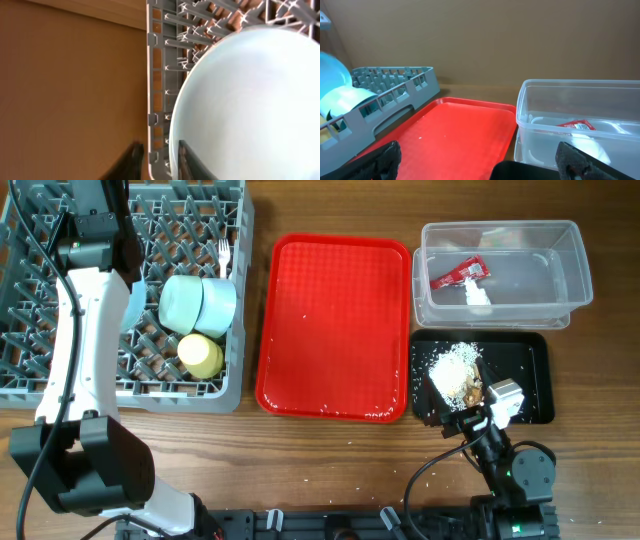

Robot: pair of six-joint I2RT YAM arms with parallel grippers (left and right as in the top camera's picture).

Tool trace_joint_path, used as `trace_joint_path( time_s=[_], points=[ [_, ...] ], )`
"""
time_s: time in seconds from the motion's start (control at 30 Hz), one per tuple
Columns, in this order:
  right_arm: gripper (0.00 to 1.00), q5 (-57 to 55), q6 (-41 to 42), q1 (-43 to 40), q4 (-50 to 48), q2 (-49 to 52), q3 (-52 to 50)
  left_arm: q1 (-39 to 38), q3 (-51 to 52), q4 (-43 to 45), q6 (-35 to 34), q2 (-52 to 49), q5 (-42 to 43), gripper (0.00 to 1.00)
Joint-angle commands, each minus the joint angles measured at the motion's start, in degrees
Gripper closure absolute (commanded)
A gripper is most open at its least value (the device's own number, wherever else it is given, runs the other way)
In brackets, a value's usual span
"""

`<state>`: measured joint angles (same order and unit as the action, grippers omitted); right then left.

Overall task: Sort waste into correct bins and load items into the dishwasher rack
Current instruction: 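Carry the white plate into the rack and stand it upright, then release the white plate and withdraw the left gripper from the rack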

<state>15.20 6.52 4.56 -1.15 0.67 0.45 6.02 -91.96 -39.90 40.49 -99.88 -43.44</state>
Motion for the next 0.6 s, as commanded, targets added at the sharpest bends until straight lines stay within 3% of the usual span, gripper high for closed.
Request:
trace_joint_path(
  time_s=[0.0,0.03,0.27,0.37,0.47,0.57],
  points=[
    [0.00,-0.2,-0.3,-0.1,-0.2,-0.4,-0.2,0.2,0.1,0.3,-2.4,-0.1,0.0,0.11],
    [0.00,-0.2,-0.4,-0.1,-0.2,-0.4,-0.2,0.2,0.1,0.5,-3.7,0.1,-0.7,0.00],
    [0.00,-0.2,-0.4,-0.1,-0.2,-0.4,-0.2,-4.2,0.1,3.9,-21.2,7.8,-4.6,0.00],
    [0.00,-0.2,-0.4,-0.1,-0.2,-0.4,-0.2,-7.1,0.1,0.4,-35.9,14.2,-3.9,0.00],
    [0.00,-0.2,-0.3,-0.1,-0.2,-0.4,-0.2,-11.8,0.1,-8.3,-39.7,21.6,8.9,0.00],
    [0.00,-0.2,-0.4,-0.1,-0.2,-0.4,-0.2,-18.4,0.1,-17.2,-41.4,28.6,29.2,0.00]
  ],
)
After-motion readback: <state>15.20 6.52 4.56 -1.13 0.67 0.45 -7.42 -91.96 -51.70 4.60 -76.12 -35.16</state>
